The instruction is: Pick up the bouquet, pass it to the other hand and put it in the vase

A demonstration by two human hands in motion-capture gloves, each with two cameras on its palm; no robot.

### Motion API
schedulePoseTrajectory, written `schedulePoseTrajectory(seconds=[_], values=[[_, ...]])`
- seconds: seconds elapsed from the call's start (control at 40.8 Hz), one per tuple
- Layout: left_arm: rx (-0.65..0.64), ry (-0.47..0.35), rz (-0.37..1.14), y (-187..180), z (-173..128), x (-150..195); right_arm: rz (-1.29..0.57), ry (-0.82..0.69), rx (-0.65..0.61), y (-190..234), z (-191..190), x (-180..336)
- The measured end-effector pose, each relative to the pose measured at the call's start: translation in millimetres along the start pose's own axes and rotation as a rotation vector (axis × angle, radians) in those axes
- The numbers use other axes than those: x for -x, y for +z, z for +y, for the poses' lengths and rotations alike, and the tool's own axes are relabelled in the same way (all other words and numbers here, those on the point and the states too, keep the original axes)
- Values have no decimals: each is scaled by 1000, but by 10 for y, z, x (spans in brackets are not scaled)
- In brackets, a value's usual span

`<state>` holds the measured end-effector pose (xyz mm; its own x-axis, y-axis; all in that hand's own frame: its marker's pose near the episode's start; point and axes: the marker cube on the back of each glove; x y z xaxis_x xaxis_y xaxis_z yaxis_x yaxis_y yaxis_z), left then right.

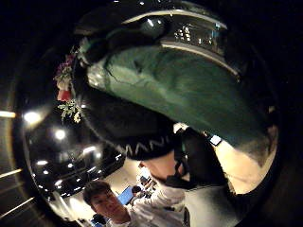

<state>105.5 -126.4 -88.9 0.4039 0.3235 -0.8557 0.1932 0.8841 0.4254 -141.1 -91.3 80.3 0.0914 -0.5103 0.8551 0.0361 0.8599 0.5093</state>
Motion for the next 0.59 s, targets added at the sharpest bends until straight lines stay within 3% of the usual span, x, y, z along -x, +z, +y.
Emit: schedulePoseTrajectory(seconds=[0.098,0.221,0.343,0.589], values=[[-50,40,-3,-169,-152,-93,38,103,54,-203,-10,-22],[-110,54,-4,-378,-309,-253,63,197,-45,-456,-60,-72],[-173,136,-64,-604,-498,-317,86,263,-100,-652,-95,-112],[-251,128,-129,-922,-644,-306,138,335,-172,-893,-99,-194]])
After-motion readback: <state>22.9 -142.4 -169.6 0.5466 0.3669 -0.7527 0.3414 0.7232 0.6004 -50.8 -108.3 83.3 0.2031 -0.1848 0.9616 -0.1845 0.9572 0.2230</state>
